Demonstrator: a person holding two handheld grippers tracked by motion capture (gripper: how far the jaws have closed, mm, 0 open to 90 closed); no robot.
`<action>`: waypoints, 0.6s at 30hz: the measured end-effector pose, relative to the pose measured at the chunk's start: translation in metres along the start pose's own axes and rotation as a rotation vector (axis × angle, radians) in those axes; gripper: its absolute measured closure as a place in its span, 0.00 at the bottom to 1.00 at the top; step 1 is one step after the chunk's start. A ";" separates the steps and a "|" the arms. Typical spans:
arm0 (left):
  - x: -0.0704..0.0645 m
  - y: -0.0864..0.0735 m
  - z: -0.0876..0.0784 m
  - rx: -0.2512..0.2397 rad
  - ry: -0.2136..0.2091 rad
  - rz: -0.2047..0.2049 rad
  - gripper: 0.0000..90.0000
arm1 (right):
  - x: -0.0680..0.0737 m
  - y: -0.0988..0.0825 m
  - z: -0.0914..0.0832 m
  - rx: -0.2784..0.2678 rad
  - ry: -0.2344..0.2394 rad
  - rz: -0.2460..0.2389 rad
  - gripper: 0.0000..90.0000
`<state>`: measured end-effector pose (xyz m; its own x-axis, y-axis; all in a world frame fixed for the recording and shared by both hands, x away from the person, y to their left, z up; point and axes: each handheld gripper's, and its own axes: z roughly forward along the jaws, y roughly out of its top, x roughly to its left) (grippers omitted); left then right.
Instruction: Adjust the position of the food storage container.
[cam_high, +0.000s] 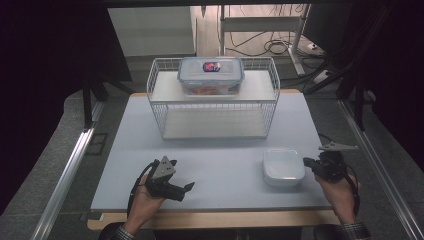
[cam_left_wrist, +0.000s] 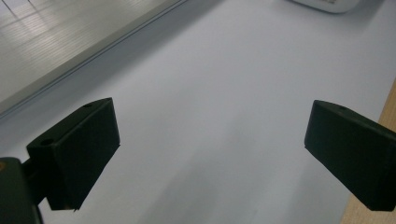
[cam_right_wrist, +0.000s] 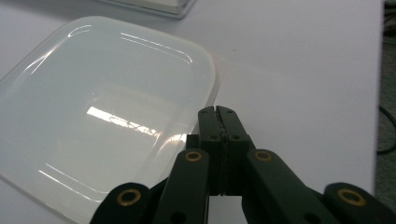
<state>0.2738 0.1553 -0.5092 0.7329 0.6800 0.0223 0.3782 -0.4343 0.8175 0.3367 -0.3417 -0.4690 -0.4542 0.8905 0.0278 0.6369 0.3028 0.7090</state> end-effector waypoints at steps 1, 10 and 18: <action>0.000 0.000 0.000 0.001 0.000 -0.001 0.03 | 0.004 0.001 0.001 0.002 0.013 -0.008 1.00; -0.001 0.000 0.003 0.018 0.002 -0.005 0.03 | 0.044 0.010 0.015 0.014 0.094 -0.078 0.99; -0.001 0.000 0.003 0.020 -0.008 -0.019 0.03 | 0.070 0.014 0.021 0.039 0.149 -0.139 0.98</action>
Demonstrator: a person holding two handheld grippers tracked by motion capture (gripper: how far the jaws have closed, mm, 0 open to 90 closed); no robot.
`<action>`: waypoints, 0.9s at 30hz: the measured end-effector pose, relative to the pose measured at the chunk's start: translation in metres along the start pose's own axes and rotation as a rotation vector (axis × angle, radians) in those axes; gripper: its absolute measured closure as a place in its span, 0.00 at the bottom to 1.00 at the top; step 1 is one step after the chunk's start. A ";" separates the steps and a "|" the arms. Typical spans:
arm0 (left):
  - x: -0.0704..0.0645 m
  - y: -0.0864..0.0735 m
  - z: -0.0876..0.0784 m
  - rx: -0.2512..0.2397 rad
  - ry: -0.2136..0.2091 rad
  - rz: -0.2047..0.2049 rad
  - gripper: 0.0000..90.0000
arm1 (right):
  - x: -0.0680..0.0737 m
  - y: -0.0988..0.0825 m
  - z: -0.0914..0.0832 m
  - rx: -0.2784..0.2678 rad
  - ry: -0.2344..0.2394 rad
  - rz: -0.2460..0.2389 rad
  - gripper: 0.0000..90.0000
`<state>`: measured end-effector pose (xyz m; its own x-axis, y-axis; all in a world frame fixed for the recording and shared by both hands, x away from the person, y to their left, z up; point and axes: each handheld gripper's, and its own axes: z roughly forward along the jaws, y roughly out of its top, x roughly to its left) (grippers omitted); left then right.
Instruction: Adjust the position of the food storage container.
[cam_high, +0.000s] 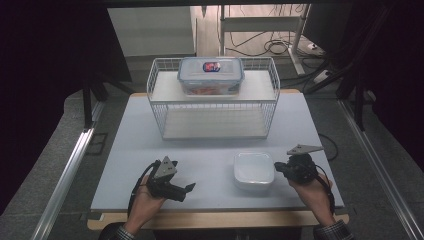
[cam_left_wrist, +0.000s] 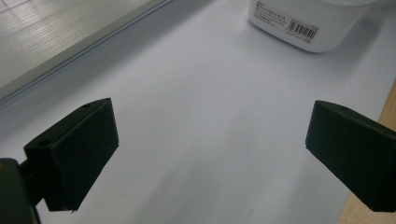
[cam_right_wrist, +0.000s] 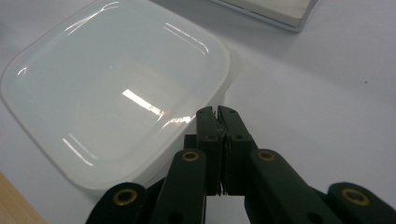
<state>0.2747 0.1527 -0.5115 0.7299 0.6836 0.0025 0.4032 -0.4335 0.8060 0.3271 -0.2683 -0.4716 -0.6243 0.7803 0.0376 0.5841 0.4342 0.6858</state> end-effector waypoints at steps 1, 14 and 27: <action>0.000 0.000 0.000 0.000 0.000 0.000 0.03 | 0.000 0.000 0.000 0.000 0.000 0.000 0.98; -0.001 0.001 0.002 0.011 -0.010 -0.011 0.03 | 0.024 0.011 0.017 -0.010 0.117 -0.016 0.96; 0.001 -0.003 -0.005 0.013 -0.010 -0.032 0.03 | 0.049 0.030 0.042 -0.012 0.184 -0.067 0.96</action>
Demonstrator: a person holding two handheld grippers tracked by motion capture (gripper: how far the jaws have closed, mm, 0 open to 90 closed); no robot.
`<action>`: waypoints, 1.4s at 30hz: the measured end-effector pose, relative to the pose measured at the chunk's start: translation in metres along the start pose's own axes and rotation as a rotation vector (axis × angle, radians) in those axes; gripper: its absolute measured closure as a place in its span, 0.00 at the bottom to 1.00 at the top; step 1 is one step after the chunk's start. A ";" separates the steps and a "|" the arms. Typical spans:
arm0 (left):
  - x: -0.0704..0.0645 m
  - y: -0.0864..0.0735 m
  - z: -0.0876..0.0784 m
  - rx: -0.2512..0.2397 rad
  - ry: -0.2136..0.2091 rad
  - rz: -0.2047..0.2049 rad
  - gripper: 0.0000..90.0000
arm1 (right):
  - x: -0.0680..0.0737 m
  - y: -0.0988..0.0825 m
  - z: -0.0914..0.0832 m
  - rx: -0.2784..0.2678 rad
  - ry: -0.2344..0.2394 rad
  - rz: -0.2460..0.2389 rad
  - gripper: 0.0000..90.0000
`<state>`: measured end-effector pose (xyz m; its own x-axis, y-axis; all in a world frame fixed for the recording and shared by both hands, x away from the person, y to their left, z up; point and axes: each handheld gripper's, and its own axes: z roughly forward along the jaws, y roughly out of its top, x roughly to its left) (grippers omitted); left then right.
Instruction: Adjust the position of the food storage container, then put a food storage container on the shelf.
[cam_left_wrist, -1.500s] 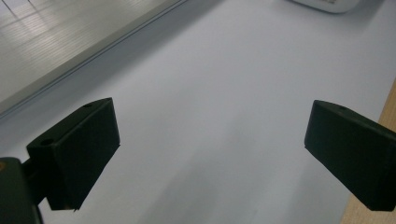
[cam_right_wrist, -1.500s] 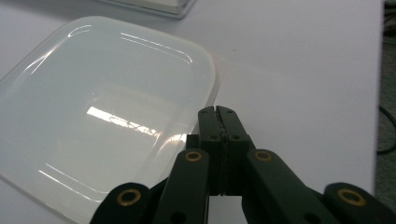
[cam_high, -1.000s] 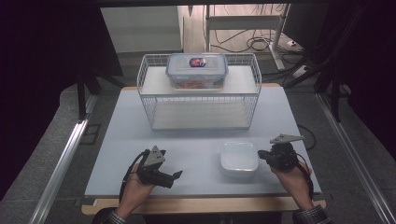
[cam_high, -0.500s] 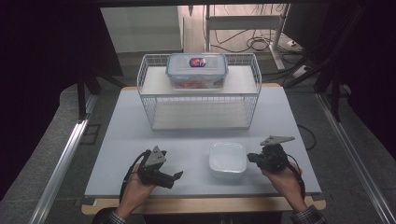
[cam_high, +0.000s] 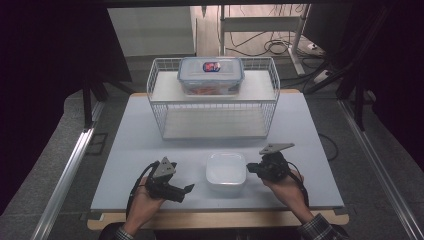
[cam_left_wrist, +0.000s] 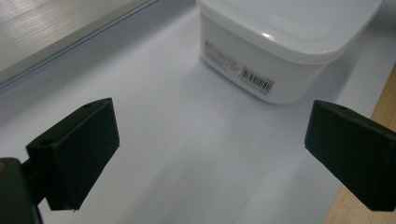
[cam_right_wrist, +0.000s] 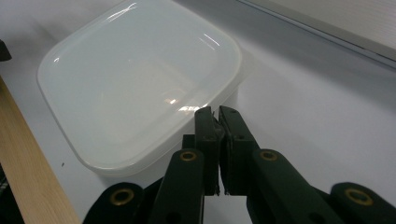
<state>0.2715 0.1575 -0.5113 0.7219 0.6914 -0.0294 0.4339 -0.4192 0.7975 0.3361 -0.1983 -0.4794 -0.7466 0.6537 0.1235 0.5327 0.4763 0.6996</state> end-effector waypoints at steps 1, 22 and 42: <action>0.000 -0.001 -0.001 0.001 0.002 0.001 0.03 | 0.002 0.003 0.003 0.001 0.005 -0.007 0.96; -0.003 -0.003 -0.003 0.025 0.014 0.012 0.06 | -0.003 -0.010 -0.013 -0.084 0.010 -0.057 0.44; 0.000 -0.002 -0.001 0.047 0.002 -0.032 0.08 | 0.005 -0.014 -0.004 -0.104 -0.023 -0.080 0.02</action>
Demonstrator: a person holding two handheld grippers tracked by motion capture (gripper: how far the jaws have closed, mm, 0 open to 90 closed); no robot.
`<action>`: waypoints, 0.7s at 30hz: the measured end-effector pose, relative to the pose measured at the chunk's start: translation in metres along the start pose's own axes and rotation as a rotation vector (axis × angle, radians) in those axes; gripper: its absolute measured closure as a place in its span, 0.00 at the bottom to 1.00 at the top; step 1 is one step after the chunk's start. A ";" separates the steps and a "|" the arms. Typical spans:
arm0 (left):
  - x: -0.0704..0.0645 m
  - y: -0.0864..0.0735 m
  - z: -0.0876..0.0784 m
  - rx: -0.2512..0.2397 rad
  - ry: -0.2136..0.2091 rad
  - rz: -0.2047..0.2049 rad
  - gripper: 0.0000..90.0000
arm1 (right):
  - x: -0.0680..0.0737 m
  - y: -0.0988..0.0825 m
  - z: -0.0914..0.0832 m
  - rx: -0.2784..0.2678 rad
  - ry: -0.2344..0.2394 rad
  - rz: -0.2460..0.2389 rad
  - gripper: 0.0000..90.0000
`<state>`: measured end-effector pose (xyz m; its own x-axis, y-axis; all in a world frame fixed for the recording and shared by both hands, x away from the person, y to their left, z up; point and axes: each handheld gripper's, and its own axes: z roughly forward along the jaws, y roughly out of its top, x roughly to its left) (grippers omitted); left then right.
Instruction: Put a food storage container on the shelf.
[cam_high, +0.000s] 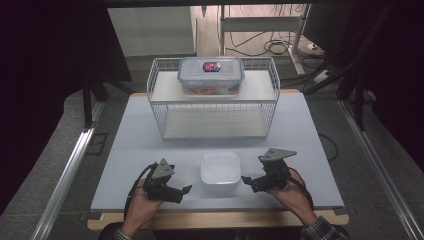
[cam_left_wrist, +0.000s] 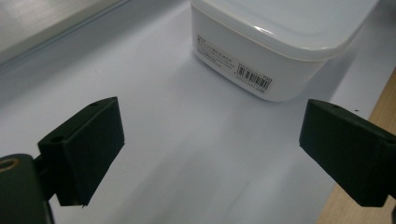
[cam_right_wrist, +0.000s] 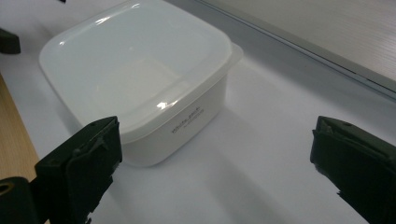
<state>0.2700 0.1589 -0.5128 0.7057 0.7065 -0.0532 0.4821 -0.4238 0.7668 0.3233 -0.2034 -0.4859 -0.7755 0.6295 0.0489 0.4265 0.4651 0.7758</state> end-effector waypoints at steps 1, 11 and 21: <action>0.000 0.000 0.000 0.000 0.000 0.000 0.08 | 0.000 0.000 0.000 0.000 0.000 0.000 0.02; -0.003 0.012 0.005 -0.026 -0.052 -0.029 0.09 | 0.010 0.012 0.003 0.043 -0.018 -0.027 0.10; -0.004 0.034 0.023 -0.046 -0.082 -0.023 0.14 | 0.009 0.025 0.007 0.015 -0.003 -0.022 0.20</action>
<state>0.2953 0.1289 -0.5009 0.7357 0.6663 -0.1217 0.4754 -0.3801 0.7934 0.3304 -0.1815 -0.4701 -0.7833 0.6210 0.0295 0.4162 0.4886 0.7669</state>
